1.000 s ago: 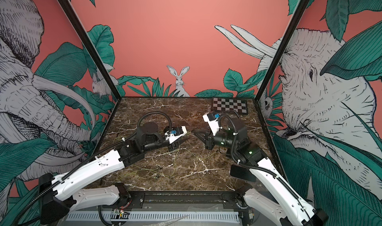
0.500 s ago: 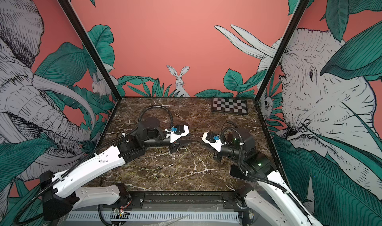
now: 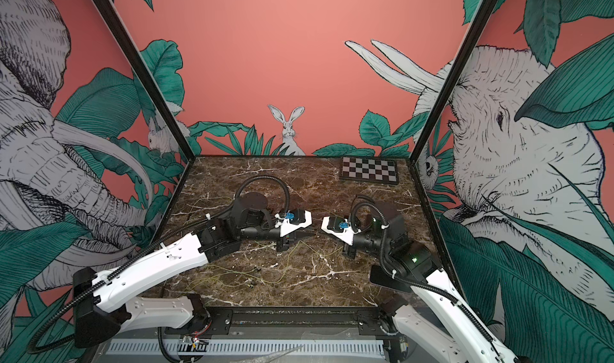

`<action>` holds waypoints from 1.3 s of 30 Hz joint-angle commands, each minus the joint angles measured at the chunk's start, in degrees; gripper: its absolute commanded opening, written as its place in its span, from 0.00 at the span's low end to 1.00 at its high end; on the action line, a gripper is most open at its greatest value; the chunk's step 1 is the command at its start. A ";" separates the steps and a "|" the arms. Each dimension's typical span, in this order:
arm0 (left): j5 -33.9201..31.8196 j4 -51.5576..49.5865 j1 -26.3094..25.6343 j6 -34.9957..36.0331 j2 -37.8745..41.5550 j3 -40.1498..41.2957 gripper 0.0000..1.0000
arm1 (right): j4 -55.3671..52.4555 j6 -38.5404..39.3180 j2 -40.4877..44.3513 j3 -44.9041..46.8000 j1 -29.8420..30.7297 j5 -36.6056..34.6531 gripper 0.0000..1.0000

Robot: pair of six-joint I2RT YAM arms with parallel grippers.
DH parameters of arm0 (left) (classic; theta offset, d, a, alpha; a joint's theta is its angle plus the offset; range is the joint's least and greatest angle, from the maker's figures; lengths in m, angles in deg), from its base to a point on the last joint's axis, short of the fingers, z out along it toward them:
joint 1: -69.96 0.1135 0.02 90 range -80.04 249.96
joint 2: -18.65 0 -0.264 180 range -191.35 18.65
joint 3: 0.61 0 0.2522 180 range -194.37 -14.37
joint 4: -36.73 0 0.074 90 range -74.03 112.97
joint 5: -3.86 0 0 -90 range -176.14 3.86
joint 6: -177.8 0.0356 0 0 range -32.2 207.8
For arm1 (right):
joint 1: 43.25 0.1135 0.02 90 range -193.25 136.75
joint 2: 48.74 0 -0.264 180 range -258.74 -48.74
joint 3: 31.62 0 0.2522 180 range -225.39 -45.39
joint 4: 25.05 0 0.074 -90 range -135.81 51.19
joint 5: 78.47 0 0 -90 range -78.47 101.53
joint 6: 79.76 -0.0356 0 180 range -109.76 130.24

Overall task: Plug wired earphones into phones
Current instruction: Pick up the wired earphone from the center of the board.

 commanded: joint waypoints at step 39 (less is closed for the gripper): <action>-5.30 6.91 -0.73 -6.84 1.27 5.83 0.00 | -15.30 12.85 -0.15 -6.21 0.47 -12.65 0.59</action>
